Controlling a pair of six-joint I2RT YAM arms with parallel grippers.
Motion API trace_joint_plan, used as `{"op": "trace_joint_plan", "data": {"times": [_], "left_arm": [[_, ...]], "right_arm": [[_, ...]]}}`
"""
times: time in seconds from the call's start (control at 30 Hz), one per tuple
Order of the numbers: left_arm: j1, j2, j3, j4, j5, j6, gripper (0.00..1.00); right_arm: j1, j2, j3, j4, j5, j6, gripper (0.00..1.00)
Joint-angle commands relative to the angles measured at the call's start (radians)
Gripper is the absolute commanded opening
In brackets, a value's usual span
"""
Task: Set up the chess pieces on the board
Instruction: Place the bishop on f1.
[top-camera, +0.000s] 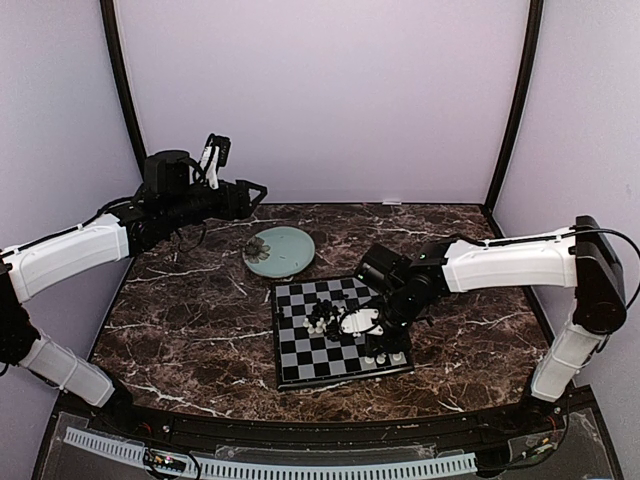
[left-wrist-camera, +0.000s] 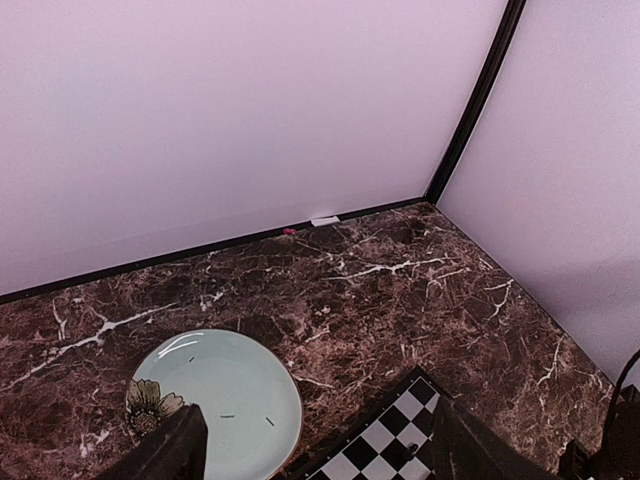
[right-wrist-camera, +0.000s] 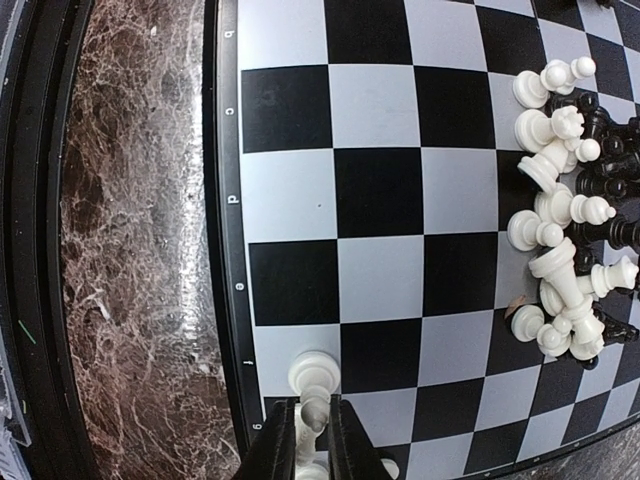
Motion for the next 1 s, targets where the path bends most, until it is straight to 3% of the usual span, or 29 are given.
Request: {"op": "trace_joint_plan", "data": {"times": [0.0,0.47,0.67,0.83,0.97], "left_arm": [[-0.001,-0.009,0.0,0.001,0.012,-0.004,0.79],[-0.001,-0.008,0.0,0.0,0.013,-0.002,0.79],[-0.001,-0.007,0.001,-0.001,0.014,-0.002,0.79],[-0.001,-0.007,0.001,-0.001,0.012,-0.002,0.79],[-0.001,-0.01,0.002,-0.002,0.013,-0.002,0.79]], "right_arm": [[0.015,-0.004,-0.009,0.008,-0.013,-0.006,0.15],[0.026,0.005,-0.007,-0.006,-0.038,-0.012,0.13],[0.021,-0.005,0.015,-0.018,-0.035,0.0,0.2],[-0.066,-0.012,0.152,-0.101,-0.199,0.006,0.26],[-0.128,-0.001,0.198,-0.051,-0.148,0.027,0.24]]}}
